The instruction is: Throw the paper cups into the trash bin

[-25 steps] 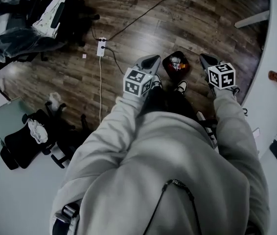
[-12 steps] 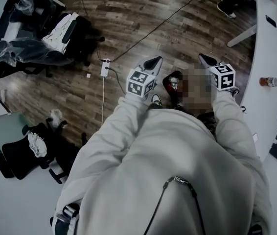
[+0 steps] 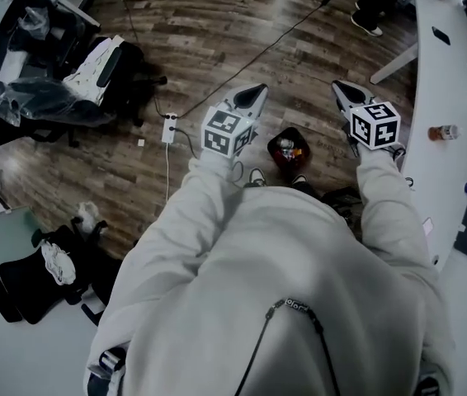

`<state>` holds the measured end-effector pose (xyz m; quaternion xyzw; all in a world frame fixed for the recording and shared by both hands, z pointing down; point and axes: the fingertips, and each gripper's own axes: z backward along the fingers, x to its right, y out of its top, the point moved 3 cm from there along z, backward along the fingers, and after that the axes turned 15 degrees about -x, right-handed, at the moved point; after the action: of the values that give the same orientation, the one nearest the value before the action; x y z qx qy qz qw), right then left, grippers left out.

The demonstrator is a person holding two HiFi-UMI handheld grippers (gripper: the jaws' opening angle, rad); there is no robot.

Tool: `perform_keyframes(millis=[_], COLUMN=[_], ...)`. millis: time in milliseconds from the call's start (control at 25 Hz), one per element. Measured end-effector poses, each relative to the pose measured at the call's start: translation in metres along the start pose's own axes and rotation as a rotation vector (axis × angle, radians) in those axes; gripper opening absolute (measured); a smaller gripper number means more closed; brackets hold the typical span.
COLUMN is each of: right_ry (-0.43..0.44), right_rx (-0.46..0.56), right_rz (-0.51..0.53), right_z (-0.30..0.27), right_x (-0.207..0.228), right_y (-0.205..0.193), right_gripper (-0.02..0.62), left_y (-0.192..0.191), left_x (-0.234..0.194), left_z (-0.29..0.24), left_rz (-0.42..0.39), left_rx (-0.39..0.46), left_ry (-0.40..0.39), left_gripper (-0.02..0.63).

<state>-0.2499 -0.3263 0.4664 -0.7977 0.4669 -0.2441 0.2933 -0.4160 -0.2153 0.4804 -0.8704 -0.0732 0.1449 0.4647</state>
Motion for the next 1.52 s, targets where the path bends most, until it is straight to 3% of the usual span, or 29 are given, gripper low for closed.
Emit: perform_keyframes(millis=[200, 320, 520, 720, 880, 1120, 1280, 1520], right_ry=[-0.103, -0.198, -0.44, -0.649, -0.83, -0.99, -1.05, -1.076], right_rx=[0.036, 0.047, 0.089, 0.163, 0.21, 0.265, 0.31, 0.349], right_rz=[-0.085, -0.16, -0.324, -0.497, -0.661, -0.785, -0.843, -0.876], right_z=[0.03, 0.077, 0.203, 0.337, 0.446, 0.572, 0.623, 0.662], right_x=[0.013, 0.031, 0.069, 0.08, 0.033, -0.041, -0.087, -0.134], right_y=[-0.003, -0.034, -0.12, -0.221, -0.32, -0.449, -0.515, -0.562], right_gripper=[0.018, 0.018, 0.018, 0.018, 0.018, 0.018, 0.018, 0.018], left_y=[0.028, 0.043, 0.077, 0.092, 0.074, 0.013, -0.016, -0.05], left_x=[0.01, 0.05, 0.184, 0.338, 0.479, 0.65, 0.732, 0.809], left_z=[-0.029, -0.063, -0.121, -0.142, -0.125, -0.076, -0.04, 0.008], left_rz=[-0.068, -0.124, -0.273, -0.442, -0.561, -0.697, -0.733, -0.816], left_rx=[0.019, 0.011, 0.011, 0.015, -0.01, -0.029, -0.011, -0.027], left_ry=[-0.124, -0.24, -0.488, -0.691, -0.901, -1.072, -1.158, -1.24], left_gripper=[0.002, 0.002, 0.002, 0.002, 0.002, 0.002, 0.002, 0.002])
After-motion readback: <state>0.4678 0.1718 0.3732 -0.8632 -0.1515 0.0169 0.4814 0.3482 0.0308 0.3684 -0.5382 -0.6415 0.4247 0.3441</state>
